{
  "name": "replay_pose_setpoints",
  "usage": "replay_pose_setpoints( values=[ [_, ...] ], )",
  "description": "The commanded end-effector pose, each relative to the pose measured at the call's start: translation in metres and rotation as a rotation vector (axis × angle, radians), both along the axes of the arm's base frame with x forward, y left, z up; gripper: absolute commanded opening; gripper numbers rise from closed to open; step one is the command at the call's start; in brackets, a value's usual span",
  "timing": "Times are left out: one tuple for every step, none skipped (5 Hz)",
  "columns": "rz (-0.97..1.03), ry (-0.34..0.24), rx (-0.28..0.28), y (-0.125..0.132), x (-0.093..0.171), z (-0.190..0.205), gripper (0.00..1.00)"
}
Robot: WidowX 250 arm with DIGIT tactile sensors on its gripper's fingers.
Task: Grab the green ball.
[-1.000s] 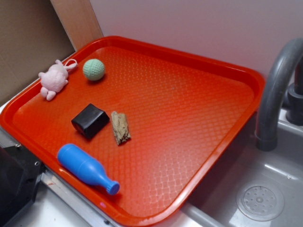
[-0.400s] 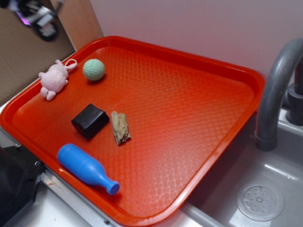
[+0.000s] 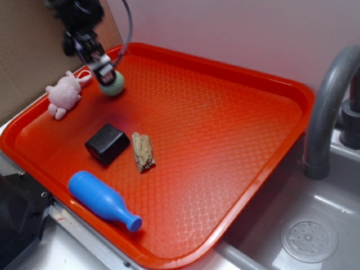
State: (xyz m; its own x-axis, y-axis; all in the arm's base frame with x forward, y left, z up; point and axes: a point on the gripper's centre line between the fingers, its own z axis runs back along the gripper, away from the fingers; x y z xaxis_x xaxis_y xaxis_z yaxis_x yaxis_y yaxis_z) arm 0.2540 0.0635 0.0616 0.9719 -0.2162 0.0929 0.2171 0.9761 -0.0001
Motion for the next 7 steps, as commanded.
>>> replay_pose_setpoints(
  values=[
    [0.059,-0.214,0.034,0.006,0.021,-0.024,1.0],
    [0.144,-0.243,0.084,0.032,0.022,-0.031,1.0],
    [0.168,-0.329,0.208,0.039,0.024,-0.033,1.0],
    [0.201,-0.315,0.186,0.04,0.024,-0.038,0.0],
    [0.191,-0.314,0.189,0.038,0.022,-0.035,0.0],
    [0.189,-0.308,0.18,0.037,0.018,-0.023,0.0],
    [0.249,-0.045,0.104,0.021,-0.008,0.028,0.0]
  ],
)
